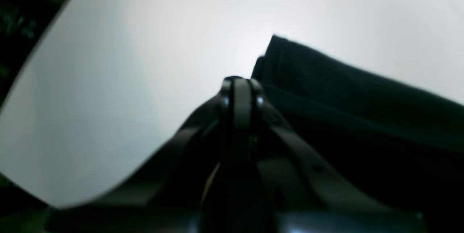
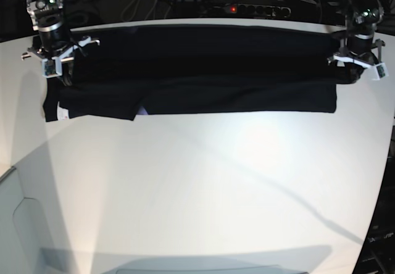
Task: Fold the T-shirt properly
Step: 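Regrasp both ends of the strip and smooth it flat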
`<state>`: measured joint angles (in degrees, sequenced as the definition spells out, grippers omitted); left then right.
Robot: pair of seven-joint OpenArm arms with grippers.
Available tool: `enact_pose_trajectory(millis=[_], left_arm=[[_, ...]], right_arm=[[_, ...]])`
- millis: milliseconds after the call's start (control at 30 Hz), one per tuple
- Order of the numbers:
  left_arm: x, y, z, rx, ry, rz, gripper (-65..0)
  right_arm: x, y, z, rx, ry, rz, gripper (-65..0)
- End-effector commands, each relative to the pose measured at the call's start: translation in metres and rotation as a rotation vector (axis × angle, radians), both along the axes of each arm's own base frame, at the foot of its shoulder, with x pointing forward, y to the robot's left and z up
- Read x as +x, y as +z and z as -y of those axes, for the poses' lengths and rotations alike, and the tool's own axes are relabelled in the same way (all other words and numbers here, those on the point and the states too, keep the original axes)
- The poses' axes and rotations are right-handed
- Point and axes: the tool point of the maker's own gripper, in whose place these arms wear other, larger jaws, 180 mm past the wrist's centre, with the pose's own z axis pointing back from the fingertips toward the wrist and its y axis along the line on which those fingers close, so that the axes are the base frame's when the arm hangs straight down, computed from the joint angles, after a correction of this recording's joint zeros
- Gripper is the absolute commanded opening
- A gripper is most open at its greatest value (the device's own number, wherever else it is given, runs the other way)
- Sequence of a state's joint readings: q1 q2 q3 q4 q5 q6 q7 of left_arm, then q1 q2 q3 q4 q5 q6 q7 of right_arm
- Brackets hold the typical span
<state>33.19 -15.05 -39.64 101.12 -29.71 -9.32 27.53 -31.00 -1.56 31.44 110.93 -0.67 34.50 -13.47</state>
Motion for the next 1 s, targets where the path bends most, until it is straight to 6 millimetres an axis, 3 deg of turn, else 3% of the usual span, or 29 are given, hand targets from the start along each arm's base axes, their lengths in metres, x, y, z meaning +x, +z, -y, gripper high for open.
enact_pose_trajectory(millis=[0, 267, 367, 600, 967], left_arm=[[-0.001, 0.008, -0.006, 0.03, -0.005, 0.015, -65.0], [-0.011, -0.003, -0.005, 0.024, -0.003, -0.023, -65.0], [-0.013, -0.017, 0.001, 0.0, -0.017, -0.056, -65.0], [-0.027, -0.042, -0.008, -0.039, 0.035, -0.107, -65.0], [-0.023, -0.048, -0.009, -0.057, 0.051, -0.103, -65.0]], right_arm=[[0.005, 0.012, 0.001, -0.004, 0.008, 0.047, -65.0], [0.005, 0.011, 0.001, -0.003, 0.008, 0.046, -65.0], [0.004, 0.011, 0.0, -0.001, 0.009, 0.043, -65.0], [0.004, 0.011, 0.0, -0.001, 0.009, 0.043, -65.0], [-0.004, 0.01, -0.001, 0.0, 0.01, 0.032, -65.0]])
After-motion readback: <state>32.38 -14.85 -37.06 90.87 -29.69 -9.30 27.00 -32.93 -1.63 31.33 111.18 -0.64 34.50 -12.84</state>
